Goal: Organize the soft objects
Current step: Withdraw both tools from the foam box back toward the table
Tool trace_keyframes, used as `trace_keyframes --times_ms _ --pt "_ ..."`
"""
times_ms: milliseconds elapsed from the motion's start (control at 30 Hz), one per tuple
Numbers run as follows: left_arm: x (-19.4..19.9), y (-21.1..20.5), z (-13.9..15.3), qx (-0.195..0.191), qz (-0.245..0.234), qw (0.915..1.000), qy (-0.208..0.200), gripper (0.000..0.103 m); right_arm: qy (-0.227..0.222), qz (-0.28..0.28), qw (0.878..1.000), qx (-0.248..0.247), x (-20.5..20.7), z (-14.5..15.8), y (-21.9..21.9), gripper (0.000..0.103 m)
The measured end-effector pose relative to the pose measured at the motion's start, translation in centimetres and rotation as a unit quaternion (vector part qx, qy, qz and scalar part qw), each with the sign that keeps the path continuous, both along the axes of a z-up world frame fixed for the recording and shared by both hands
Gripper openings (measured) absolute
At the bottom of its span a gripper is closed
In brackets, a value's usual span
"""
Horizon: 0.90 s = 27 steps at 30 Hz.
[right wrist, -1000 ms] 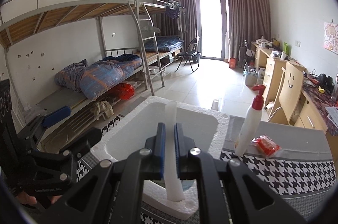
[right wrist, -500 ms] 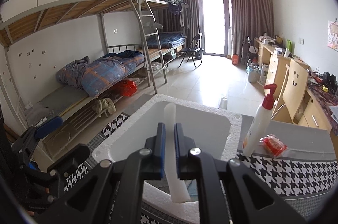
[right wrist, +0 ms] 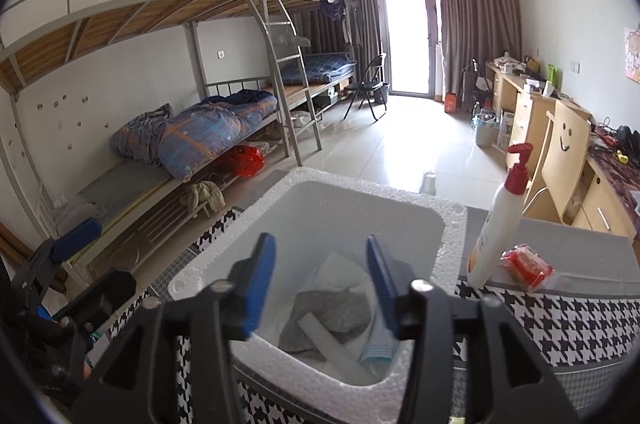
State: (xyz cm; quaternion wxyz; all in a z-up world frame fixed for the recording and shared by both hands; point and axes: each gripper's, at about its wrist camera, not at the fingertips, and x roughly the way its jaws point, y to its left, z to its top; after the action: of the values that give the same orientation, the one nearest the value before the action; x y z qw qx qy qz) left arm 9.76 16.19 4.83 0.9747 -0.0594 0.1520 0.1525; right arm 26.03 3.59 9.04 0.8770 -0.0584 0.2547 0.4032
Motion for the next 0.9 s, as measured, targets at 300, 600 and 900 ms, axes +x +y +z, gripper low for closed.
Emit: trace_keyframes --times_ms 300,600,900 --pt "-0.5 -1.4 0.6 0.005 -0.010 0.9999 -0.007 0.102 -0.025 -0.033 0.999 0.018 -0.3 1.0 -2.3 0.092" --pt "-1.2 -2.6 1.2 0.013 -0.014 0.9997 -0.016 0.102 -0.040 -0.036 0.998 0.029 -1.4 1.6 -4.1 0.095" --pt "-1.7 -3.7 1.7 0.017 -0.032 0.9991 -0.021 0.102 -0.049 -0.046 0.997 0.037 -2.0 1.4 -6.2 0.096"
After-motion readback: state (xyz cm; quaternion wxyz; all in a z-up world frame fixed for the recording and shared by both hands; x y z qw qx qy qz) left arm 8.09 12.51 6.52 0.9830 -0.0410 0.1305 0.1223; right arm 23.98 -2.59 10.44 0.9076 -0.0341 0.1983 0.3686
